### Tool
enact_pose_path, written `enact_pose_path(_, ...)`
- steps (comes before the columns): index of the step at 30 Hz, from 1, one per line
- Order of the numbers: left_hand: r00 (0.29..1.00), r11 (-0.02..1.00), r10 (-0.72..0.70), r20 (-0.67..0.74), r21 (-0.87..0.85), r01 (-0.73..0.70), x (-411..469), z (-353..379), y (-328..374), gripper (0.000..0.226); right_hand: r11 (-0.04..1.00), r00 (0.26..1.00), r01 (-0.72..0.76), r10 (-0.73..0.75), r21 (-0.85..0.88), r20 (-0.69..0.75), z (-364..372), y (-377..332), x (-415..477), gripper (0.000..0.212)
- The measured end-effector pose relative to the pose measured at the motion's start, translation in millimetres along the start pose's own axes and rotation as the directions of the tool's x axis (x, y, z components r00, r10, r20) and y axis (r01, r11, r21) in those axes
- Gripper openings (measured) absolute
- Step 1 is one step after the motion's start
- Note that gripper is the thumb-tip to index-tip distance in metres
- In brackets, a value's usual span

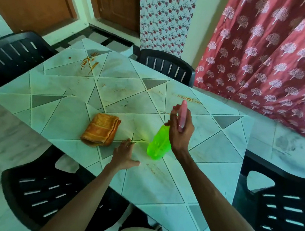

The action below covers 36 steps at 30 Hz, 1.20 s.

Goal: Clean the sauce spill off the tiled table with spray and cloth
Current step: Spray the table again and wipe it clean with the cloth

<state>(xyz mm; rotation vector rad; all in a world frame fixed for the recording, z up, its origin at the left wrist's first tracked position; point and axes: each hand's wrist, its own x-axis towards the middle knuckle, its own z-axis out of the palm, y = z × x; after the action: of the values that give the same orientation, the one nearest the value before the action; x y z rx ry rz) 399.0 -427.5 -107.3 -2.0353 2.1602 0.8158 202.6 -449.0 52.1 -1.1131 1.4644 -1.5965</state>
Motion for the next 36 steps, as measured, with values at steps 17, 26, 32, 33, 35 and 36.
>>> enact_pose_path(17,0.850,0.834,0.505,0.150,0.168,-0.525,156,-6,173,0.089,0.780,0.693,-0.617,0.600,0.102,-0.400,-181,65,142,0.035)
enact_pose_path(26,0.859,0.838,0.501,0.104,0.190,-0.512,155,7,185,0.094,0.688,0.474,-0.668,0.687,0.284,-0.550,-220,77,173,0.015)
enact_pose_path(32,0.849,0.838,0.524,0.062,0.139,-0.528,167,-5,163,0.087,0.678,0.486,-0.671,0.709,0.301,-0.511,-202,79,174,0.014)
enact_pose_path(33,0.858,0.846,0.510,0.058,0.147,-0.513,168,-9,158,0.088,0.681,0.509,-0.676,0.708,0.282,-0.490,-193,80,175,0.015)
enact_pose_path(35,0.874,0.862,0.484,0.032,0.152,-0.483,169,-18,148,0.089,0.700,0.558,-0.671,0.693,0.242,-0.457,-172,78,176,0.016)
enact_pose_path(36,0.889,0.880,0.457,0.000,0.142,-0.452,169,-24,140,0.090,0.706,0.578,-0.674,0.688,0.219,-0.439,-158,79,176,0.016)
